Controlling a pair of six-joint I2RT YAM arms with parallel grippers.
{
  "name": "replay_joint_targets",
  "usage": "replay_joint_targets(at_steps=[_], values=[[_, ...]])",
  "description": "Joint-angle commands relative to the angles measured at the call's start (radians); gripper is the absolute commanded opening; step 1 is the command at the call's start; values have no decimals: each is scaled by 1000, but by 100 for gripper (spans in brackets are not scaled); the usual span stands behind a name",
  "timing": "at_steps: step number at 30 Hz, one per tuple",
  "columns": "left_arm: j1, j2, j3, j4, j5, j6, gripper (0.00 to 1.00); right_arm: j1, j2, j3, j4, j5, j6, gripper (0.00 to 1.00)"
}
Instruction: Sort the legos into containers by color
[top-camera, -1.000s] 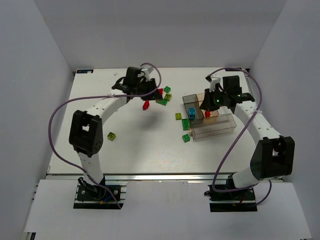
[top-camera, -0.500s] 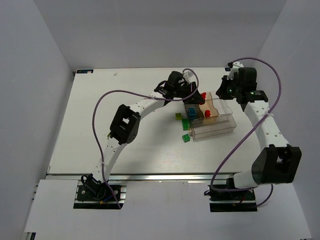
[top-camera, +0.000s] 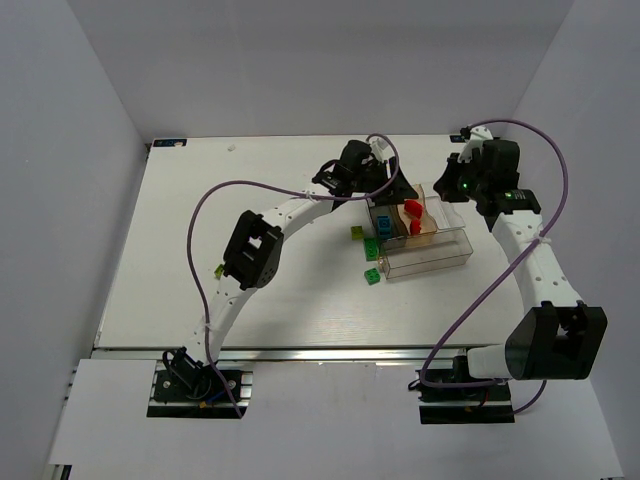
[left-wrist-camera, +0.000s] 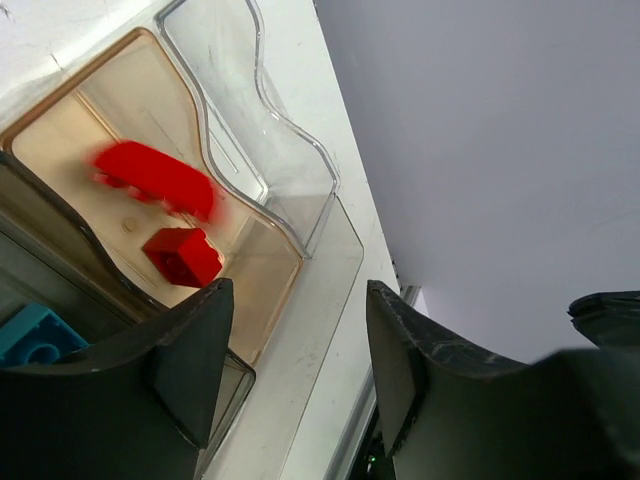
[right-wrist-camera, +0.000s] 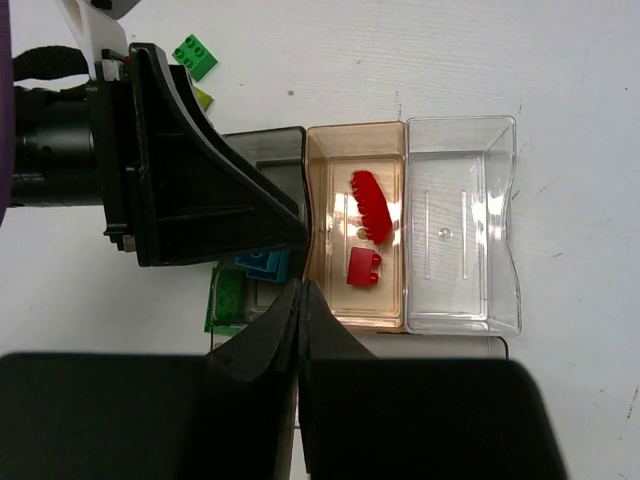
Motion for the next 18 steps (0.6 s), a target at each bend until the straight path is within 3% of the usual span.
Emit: replay_joint_targets(at_steps=[1,4,5,7,8,9,10,11,12,14,16,17,18], values=[[-12,7,29,-6,1,-11,66,-7,-29,-9,46,-25,0,0],[-12,4,27,4,10,-18,65,-13,-29,-12,48,-43,-2,0],[-12,-1,29,11,9,-20,60,-9,-29,-11,48,-51,-5,0],[0,-25,26,20,4,-18,45,-9,-34,-11,48,-115,-40,0],[0,-39,21,9,-14,-12,30,-10,-37,-11,51,-155,-66,1],[15,-89,13,-6,-28,11,22,-10,-38,-11,54,-204,-124,5],[32,-123,1,-28,-55,28,14,-12,-41,-12,58,-255,-152,9],[44,-164,-51,-76,-86,49,7,-12,-38,-16,68,-377,-185,22],[72,-262,-84,-104,-161,101,1,-9,-34,-16,63,-427,-221,27],[104,-374,-220,-187,-256,141,0,3,4,0,58,-536,-242,38],[159,-544,-331,-235,-382,181,3,23,91,33,22,-567,-243,40],[178,-600,-389,-282,-419,193,10,49,130,93,-6,-562,-249,40],[196,-654,-501,-310,-452,198,28,81,170,131,-70,-547,-252,40]])
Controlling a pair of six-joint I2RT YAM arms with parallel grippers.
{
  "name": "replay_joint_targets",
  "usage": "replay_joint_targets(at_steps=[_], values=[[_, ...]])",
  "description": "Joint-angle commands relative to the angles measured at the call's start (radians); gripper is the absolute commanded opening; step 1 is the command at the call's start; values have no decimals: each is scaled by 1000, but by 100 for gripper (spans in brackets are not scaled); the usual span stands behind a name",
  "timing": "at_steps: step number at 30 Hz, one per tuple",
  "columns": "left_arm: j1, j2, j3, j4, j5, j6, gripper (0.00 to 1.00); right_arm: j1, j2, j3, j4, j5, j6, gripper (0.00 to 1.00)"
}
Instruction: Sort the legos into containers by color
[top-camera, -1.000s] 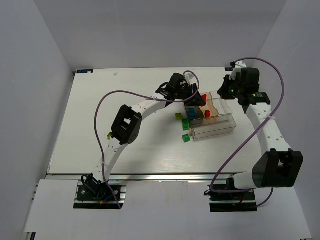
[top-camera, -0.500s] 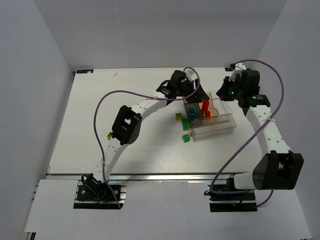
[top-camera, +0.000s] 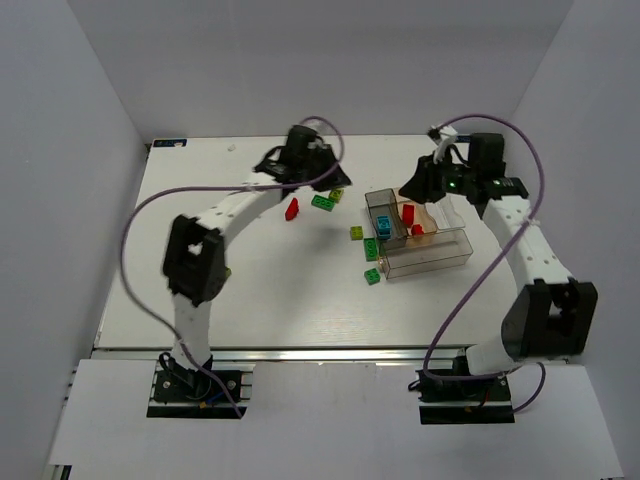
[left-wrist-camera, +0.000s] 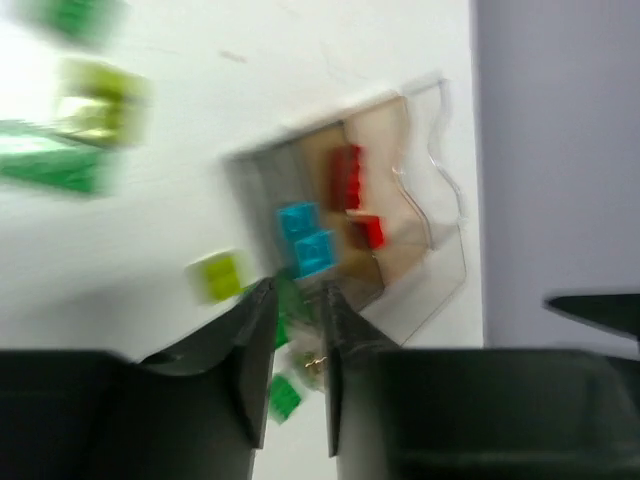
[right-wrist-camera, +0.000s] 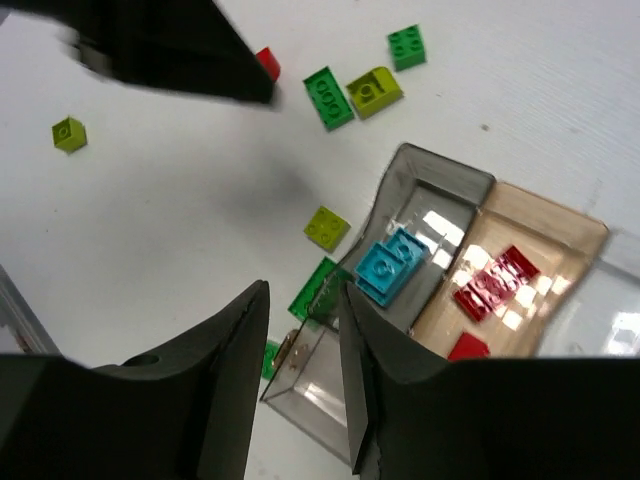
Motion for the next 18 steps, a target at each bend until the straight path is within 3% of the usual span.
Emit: replay_joint_targets(at_steps=[1,4,5,11,13,16,18], values=[[106,-352,-181,-129,-251,74,38,74,181,133,-101,-63,-61,40],[152,-460,-351,-244,-374,114,63,167,298,264,-144,61,-31,39],[162,-497,-376,-267,-390,131,66,186,319,287,-141,93,9,40],[182,-665,-479,-392,-511,121,70,361,548,564,-144,250,261,47],[182,-733,-537,-428,-542,101,71,428,658,701,-170,301,334,53],[182,-870,-627,-465,-563,43,71,510,730,749,-120,385,451,73],[182,-964,-669,-497,-570,16,71,539,785,770,-110,449,535,75]])
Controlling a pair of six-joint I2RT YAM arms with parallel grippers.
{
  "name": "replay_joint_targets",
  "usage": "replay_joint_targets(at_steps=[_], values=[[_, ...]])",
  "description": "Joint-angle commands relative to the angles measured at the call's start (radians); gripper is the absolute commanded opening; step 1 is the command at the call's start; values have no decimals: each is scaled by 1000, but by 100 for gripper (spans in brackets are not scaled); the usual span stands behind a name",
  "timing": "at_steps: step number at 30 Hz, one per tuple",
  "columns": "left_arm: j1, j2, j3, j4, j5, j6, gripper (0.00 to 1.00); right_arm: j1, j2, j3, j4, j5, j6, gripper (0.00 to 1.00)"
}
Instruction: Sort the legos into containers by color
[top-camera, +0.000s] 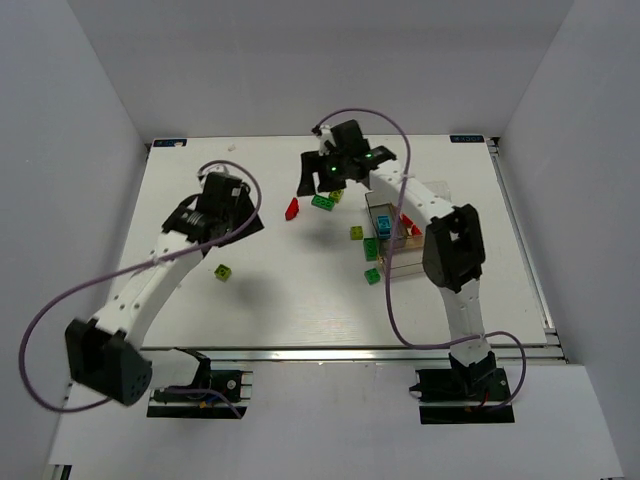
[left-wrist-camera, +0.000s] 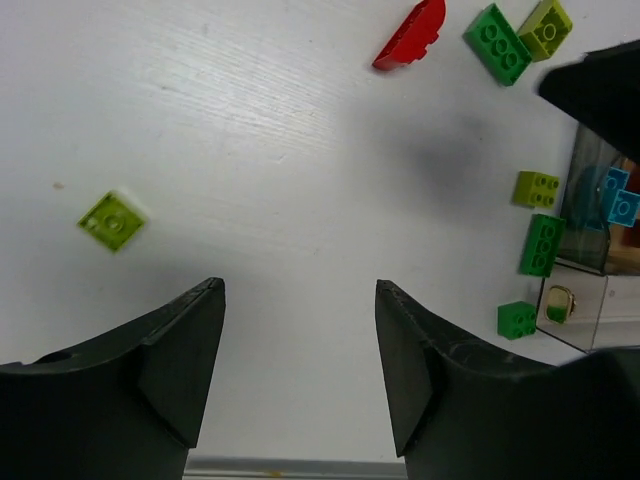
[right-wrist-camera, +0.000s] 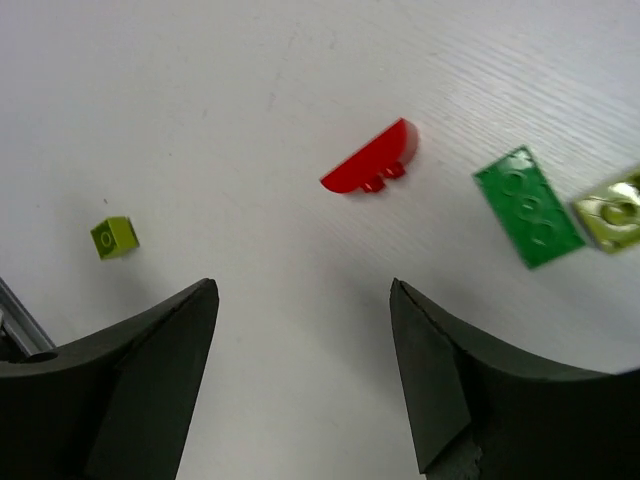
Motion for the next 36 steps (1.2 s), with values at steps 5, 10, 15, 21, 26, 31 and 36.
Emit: replay_joint_targets(at_steps=[5,10,15,21,26,31,36], values=[[2,-309,-110,-136,-80,-116,72,132,157,137,33,282,267,76],[2,-385,-128,-200,-83,-130,72,159,234,189,73,426,281,73],[2,-415,-133,-220,-88,-117,72,191,286,186,88,519,272,72],[2,-396,-130,-223,-70,-84,72,214,346,217,151,585,254,70],[2,-395,-142,-223,-56,-77,73,219,349,217,183,614,243,42],[2,-409,-208,-209,-48,-109,74,210,263,114,205,586,185,4],[2,-375,-236,-223,-91,-176,85,140,73,28,208,230,26,0]])
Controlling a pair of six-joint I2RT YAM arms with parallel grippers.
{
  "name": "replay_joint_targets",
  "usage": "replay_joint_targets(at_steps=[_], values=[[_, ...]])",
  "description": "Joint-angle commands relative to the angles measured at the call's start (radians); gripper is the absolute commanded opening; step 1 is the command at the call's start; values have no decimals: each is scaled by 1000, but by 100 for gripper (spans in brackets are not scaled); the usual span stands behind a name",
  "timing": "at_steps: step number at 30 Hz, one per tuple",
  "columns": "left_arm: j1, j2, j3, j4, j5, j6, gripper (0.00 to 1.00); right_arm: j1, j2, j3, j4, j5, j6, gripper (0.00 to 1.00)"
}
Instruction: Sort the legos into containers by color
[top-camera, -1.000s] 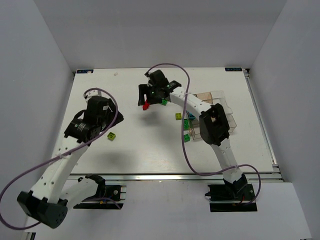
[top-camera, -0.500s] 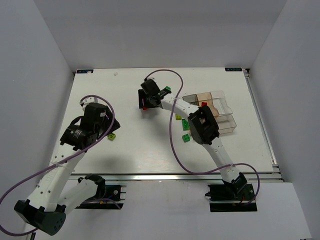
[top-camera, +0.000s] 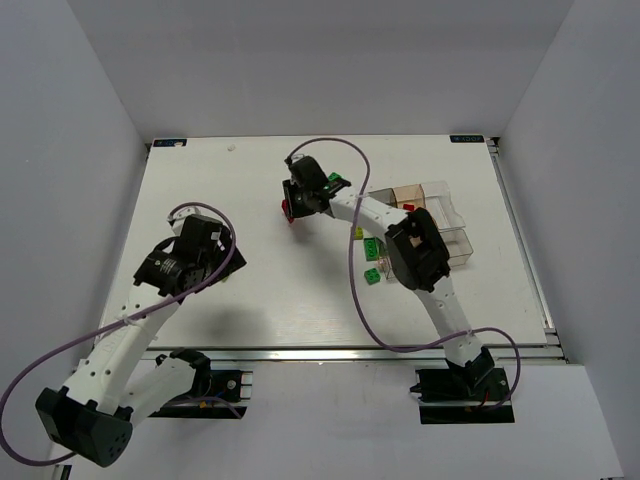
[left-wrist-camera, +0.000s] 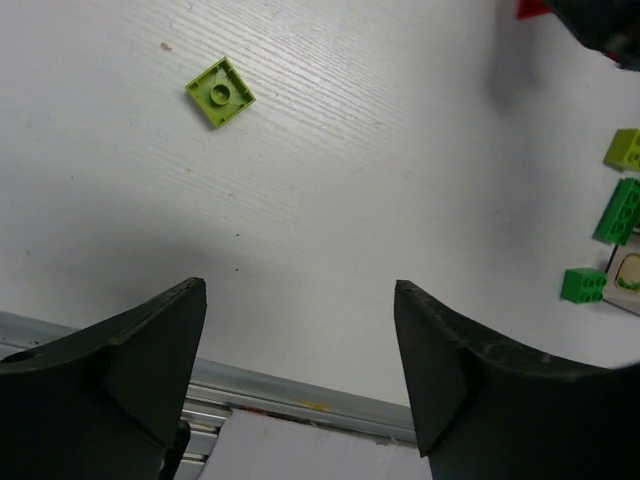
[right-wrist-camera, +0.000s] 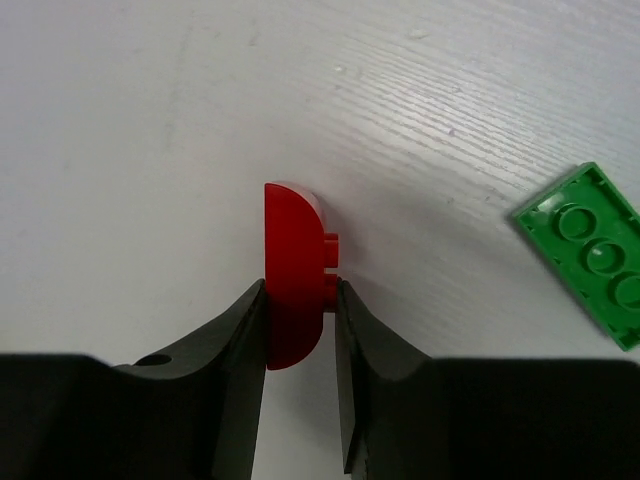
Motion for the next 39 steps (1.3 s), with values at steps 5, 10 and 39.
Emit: replay_joint_targets(at_steps=[5,10,39], values=[[1,71,-17,-4,-56,-142,93,-162,-439,-128,-25,-511,-317,0],[1,148,-63,75,-32,-161,96,-386,-648,-361,-126,-603,-374,0],[1,295,-109,189,-24,-196,97,-747,-692,-617,-281,-610,-678,67]])
